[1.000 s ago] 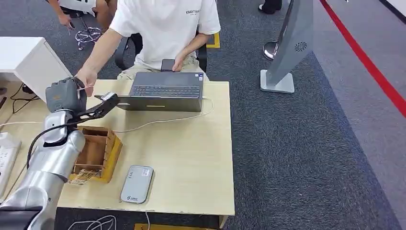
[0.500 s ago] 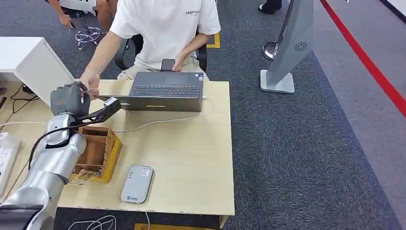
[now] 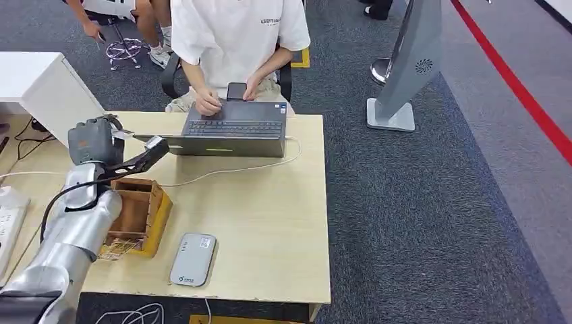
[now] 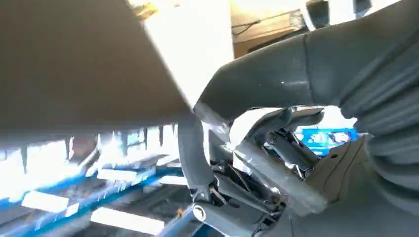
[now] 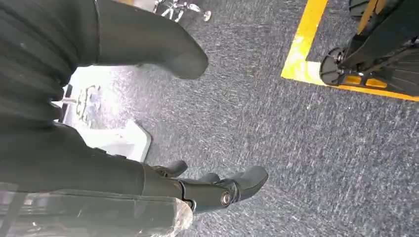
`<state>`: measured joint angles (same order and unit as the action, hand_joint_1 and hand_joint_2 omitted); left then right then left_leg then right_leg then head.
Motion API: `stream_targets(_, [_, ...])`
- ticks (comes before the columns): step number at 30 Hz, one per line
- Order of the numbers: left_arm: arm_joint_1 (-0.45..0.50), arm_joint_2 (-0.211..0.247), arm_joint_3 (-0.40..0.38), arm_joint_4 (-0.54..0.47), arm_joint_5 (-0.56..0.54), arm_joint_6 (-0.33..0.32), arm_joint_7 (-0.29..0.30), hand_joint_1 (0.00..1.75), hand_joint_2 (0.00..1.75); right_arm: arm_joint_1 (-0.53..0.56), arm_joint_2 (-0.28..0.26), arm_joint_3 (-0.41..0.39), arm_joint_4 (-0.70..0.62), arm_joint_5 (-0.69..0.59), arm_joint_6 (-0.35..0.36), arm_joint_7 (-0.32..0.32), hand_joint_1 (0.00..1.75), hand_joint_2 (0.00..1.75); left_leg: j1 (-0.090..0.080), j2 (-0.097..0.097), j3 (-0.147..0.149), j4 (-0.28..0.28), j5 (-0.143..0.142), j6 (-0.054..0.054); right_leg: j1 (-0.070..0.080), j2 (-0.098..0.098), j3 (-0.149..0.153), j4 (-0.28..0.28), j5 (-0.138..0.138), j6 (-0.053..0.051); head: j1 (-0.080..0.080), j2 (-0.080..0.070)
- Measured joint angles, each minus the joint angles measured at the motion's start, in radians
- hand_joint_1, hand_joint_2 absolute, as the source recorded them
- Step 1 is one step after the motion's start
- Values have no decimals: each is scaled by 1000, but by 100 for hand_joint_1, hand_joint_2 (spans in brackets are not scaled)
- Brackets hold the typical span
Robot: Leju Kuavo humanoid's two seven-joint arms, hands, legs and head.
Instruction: Pass the card to the sensor for recognition and then transmit it.
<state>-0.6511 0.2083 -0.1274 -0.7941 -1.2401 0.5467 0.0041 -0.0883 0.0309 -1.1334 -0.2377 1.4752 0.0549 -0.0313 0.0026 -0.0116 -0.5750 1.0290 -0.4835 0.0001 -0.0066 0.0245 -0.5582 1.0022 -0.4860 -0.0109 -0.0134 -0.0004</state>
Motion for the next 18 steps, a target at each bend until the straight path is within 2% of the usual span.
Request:
stream_targets(3, [144, -12, -19, -253, -10, 14, 9, 175, 175, 15, 0, 2, 2, -9, -13, -13, 0, 175, 0, -1, -1, 0, -1, 0, 0, -1, 0, 0, -1, 0, -2, 0])
stream_targets(6, [290, -26, -76, -515, -40, 35, 26, 175, 175, 24, 1, 2, 2, -9, -23, -16, 0, 175, 0, -1, -2, 0, -2, 1, 0, -1, -1, -1, -2, 1, 0, 0])
stream_targets(8, [363, -27, -113, -645, -55, 69, 28, 175, 175, 29, 1, 3, 3, -9, -24, -17, 0, 175, -1, 0, -2, 0, -3, 2, 0, 0, -1, -1, -2, 1, 0, 0])
stream_targets(13, [468, -27, -172, -827, -53, 108, 19, 175, 175, 35, 1, 13, 3, -5, -25, -24, 0, 175, 0, 0, -2, 0, -3, 2, 0, -1, -1, -1, -2, 1, 0, 0])
stream_targets(18, [509, -26, -193, -893, -36, 121, 3, 175, 175, 35, 2, 18, 3, 1, -28, -24, 0, 175, 0, 0, -1, 0, -2, 1, 0, -1, 0, -1, -1, 0, 0, 0])
